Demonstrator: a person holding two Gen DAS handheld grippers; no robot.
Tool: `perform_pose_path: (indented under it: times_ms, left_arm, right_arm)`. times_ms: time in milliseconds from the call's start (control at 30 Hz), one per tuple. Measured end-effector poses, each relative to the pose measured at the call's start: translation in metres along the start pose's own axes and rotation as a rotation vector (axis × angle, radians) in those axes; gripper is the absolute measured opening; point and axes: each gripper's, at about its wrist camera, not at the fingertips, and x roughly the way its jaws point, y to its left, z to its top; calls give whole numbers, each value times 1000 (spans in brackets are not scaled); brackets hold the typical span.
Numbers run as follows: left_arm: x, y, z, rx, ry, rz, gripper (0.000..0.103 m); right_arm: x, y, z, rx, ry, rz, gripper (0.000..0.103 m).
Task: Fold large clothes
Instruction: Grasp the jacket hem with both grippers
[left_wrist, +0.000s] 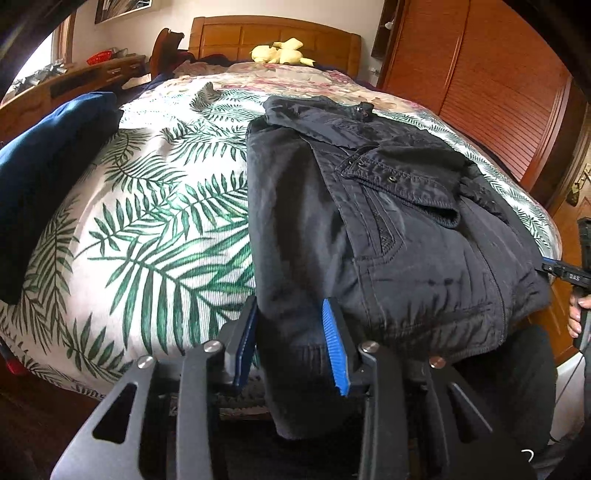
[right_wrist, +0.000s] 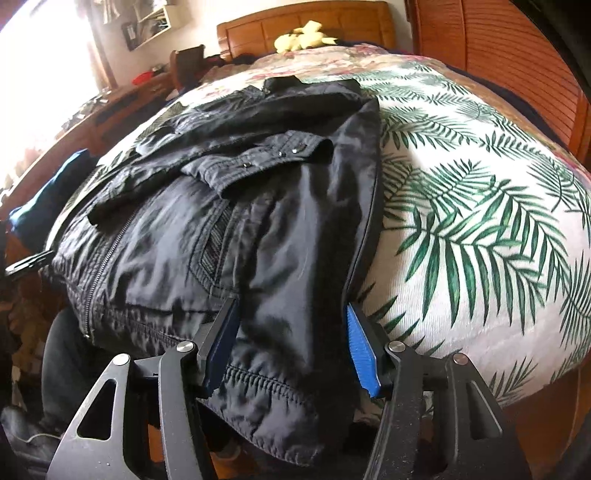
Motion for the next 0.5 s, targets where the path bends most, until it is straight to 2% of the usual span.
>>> perform_pose_path:
  times_ms: [33, 100, 167, 233, 367, 467, 500]
  left_arm:
    - [-1, 1, -1, 0, 0, -9, 32]
    - [-2, 2, -3, -1, -2, -14, 21]
    - [-5, 5, -2, -15, -9, -32, 12]
    - [-10, 4, 0, -24, -22, -57, 7]
    - [-15, -4, 3, -3, -38, -40, 7]
    - [-8, -4, 1, 1, -20, -12, 7]
    - [-5, -2, 0, -6, -10, -3, 7]
  right_arm:
    - [1, 0, 0, 6, 0, -3, 58]
    - [1, 0, 2, 21, -2, -4, 56]
    - [-2, 1, 5, 21, -10, -15, 39]
    - [-6, 3, 10, 18, -27, -11, 13]
    - [-25, 4, 21, 30, -97, 46, 10]
    - [-26, 8, 25, 28, -94, 55, 10]
    - [-24, 9, 24, 20, -85, 45, 13]
